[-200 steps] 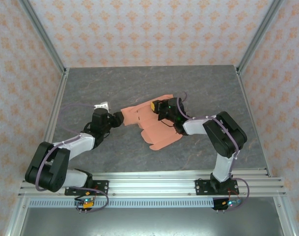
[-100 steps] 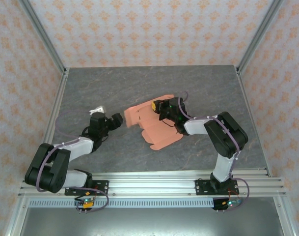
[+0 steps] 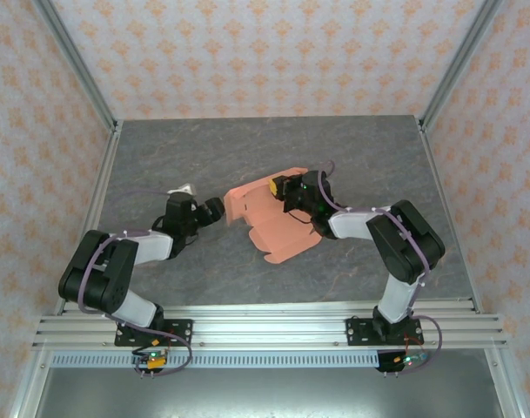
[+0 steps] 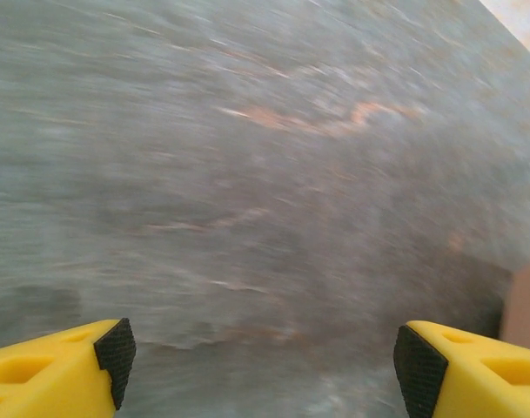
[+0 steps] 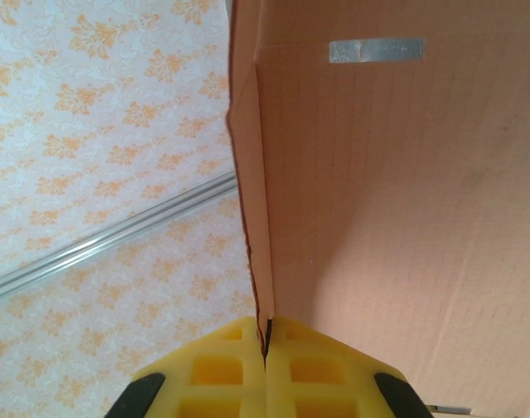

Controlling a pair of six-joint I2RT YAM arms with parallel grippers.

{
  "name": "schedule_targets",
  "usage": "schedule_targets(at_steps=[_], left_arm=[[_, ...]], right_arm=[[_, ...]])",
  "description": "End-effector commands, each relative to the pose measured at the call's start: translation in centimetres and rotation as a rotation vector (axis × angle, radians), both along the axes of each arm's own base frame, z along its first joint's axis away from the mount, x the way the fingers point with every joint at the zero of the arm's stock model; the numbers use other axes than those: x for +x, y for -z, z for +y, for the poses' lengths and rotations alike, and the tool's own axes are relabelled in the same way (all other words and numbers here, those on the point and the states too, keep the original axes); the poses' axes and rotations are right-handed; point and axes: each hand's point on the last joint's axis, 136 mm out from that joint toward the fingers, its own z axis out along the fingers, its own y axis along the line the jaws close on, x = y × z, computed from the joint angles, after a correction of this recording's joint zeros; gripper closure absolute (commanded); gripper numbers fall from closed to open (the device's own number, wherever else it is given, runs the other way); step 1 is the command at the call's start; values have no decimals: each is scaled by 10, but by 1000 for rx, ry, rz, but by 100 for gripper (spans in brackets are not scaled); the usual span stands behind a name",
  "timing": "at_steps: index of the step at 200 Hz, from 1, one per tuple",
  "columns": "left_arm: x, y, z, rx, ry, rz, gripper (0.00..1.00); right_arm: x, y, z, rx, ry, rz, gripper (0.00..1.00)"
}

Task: Fold the paper box

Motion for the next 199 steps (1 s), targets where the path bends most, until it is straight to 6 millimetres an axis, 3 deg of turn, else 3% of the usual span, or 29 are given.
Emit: schedule_targets(at_steps=[1,80,113,165,199], left_arm=[[9,-29,-38,22,167,-112,18],[7,-27,-50,21,204,-116,20],[7,-30,-38,71,160,-112,19],[6,-60,2,261,65,-137,19],[4,-63,-3,241,96,-144,19]], right_arm=[[-5,-4,1,-32,-28,-56,100],[-2,-14,16,-46,-126,-282,100],[4,-27,27,-45,-183,-384,100],[20,-37,49,31,-239,-443,100],[28,-32,53,33,-236,-443,100]])
